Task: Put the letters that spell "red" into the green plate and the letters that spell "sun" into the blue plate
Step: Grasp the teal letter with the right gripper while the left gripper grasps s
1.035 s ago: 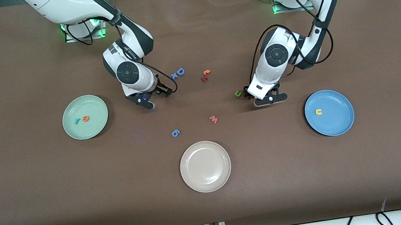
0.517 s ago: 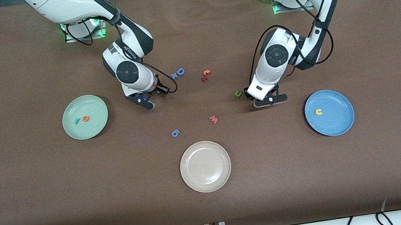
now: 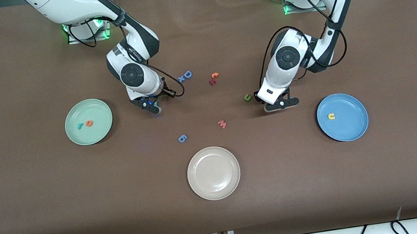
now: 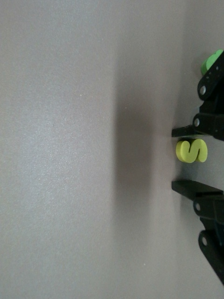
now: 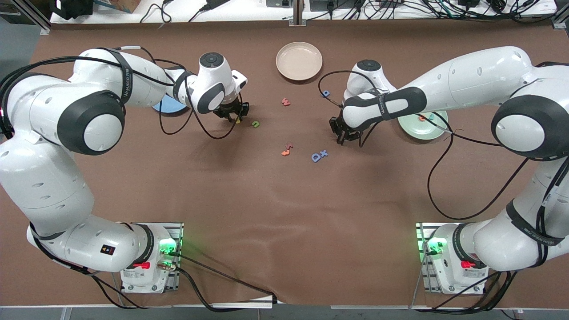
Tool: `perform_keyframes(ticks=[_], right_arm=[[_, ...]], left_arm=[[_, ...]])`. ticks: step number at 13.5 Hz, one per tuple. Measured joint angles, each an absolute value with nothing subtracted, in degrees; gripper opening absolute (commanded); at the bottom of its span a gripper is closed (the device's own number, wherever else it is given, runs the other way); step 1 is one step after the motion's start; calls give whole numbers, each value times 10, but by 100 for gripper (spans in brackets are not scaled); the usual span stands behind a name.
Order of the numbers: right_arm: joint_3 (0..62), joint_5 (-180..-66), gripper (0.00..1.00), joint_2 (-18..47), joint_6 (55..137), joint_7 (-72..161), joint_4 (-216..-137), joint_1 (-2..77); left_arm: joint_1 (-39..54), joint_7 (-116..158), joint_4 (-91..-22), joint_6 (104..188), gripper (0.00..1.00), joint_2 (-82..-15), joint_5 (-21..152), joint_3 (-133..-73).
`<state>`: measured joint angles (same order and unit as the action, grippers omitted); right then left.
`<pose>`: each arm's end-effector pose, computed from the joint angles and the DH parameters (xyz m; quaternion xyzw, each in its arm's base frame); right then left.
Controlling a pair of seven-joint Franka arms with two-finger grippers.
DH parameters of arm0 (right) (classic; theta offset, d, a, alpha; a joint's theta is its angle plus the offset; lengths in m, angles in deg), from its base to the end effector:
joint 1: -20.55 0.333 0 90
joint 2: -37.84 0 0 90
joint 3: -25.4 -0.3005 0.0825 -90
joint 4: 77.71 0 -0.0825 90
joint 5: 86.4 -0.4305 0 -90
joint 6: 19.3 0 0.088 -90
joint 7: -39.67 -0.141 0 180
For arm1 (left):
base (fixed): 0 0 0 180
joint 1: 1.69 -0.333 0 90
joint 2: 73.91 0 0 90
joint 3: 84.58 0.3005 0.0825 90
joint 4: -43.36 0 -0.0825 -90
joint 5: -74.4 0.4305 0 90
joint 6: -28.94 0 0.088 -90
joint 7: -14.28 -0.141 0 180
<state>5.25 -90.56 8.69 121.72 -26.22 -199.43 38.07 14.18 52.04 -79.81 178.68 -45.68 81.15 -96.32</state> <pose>0.4396 0.3648 0.0842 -0.9501 0.2844 0.1283 0.0085 0.5087 -0.2784 0.0830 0.9986 0.0488 -0.0165 0.0121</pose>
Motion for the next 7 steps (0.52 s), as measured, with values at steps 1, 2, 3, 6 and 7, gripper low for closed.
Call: perform_keyframes(ticks=[1,2,3,6,7], right_arm=[[53,-906,16,87,1217,-262,-1994,381],[53,-904,16,87,1217,-262,-1994,381],[55,-899,16,88,1217,-262,-1994,381],[66,-887,16,90,1217,-262,-1992,380],[67,-886,16,90,1217,-262,-1992,380]], left_arm=[[142,521,-798,1787,35,-457,811,-963],[142,521,-798,1787,30,-458,812,-963],[142,521,-798,1787,29,-457,812,-963],[142,521,-798,1786,22,-458,812,-962],[142,521,-798,1786,17,-458,813,-962]])
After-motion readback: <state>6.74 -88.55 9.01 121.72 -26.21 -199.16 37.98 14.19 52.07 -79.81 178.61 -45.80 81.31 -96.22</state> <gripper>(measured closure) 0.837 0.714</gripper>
